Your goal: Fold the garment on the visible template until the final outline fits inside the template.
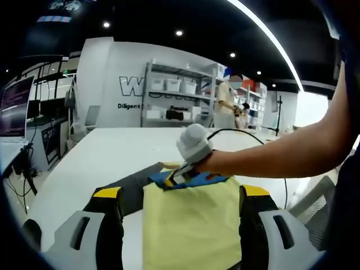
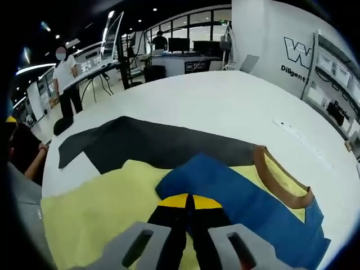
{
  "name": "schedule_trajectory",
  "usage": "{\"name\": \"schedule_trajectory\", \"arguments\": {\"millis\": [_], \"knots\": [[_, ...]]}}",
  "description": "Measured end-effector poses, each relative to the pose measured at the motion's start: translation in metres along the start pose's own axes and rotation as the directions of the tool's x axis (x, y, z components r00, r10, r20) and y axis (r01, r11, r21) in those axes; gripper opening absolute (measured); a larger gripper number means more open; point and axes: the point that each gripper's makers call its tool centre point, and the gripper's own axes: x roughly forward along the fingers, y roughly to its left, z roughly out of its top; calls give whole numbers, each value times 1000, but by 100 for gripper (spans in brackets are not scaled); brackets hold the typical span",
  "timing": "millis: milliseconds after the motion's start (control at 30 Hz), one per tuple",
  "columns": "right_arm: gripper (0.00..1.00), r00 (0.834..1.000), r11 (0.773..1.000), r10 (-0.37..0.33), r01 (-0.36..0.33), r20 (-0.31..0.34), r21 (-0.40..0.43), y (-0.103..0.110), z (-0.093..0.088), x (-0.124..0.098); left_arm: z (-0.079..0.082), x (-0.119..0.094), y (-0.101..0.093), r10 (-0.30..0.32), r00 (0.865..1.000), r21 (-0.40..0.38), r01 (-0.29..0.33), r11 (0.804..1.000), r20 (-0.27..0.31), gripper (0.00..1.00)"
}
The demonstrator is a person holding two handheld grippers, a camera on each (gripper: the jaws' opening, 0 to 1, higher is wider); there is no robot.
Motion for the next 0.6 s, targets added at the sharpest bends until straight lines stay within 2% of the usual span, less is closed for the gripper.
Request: {"name": "schedule_trajectory", "arguments": {"millis": [267,333,467,600], "knots": [[0,999,999,-29,30,39,-35,-1,-1,0,-1,0,-1,-3,1000,0,3,1000,-4,81],[0,998,999,-30,30,61,-11,-2,0,0,0,0,-2,-3,1000,0,3,1000,-4,81],[0,999,1000,-25,25,47,8,-1,1,-1,0,0,-4,-3,1000,5,3,1000,-4,81],[12,995,998,-65,64,76,16,-8,5,-13,1,0,-4,-2,1000,5,2,1000,0,81]]}}
